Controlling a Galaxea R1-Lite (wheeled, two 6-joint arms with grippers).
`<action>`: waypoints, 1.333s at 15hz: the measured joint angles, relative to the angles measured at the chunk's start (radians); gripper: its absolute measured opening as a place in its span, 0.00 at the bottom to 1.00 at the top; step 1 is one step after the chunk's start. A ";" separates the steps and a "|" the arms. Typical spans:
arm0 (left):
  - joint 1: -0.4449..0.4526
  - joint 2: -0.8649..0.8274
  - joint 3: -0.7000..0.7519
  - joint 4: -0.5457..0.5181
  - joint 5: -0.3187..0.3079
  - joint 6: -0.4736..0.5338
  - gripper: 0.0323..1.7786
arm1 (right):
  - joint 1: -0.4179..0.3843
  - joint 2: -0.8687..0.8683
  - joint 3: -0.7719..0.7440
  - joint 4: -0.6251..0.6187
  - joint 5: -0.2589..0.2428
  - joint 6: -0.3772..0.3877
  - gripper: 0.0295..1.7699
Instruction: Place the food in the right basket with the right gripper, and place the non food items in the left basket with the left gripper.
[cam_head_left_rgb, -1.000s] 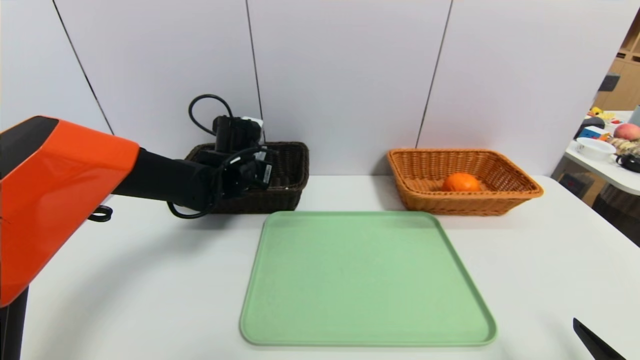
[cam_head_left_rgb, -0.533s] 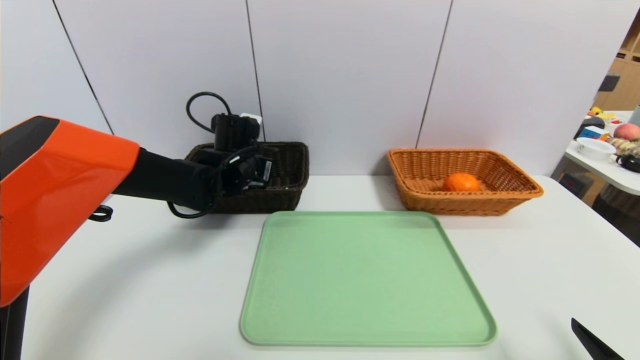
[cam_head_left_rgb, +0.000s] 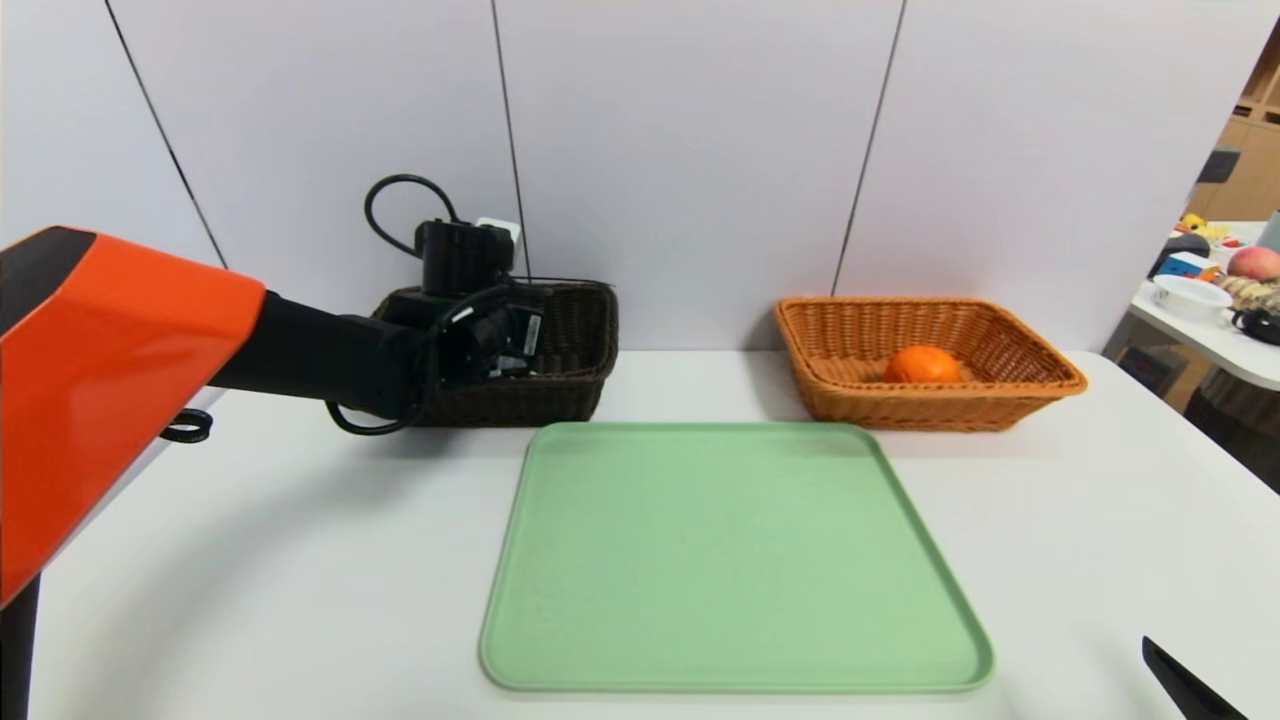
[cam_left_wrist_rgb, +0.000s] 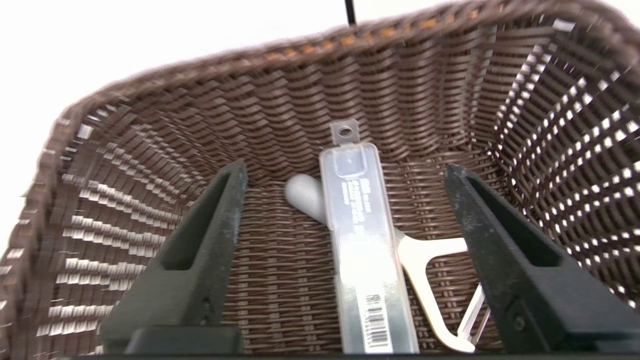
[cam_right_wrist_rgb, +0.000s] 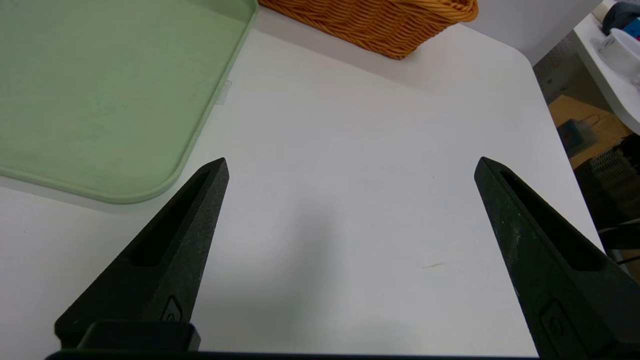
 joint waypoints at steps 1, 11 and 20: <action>0.000 -0.018 0.009 0.002 0.000 0.002 0.81 | 0.000 0.000 0.000 0.000 0.000 0.000 0.96; 0.001 -0.414 0.387 0.002 0.004 0.007 0.92 | -0.011 0.000 -0.007 0.001 -0.013 -0.009 0.96; 0.032 -0.808 0.744 0.010 0.065 0.007 0.94 | -0.043 -0.010 -0.007 0.001 -0.066 -0.023 0.96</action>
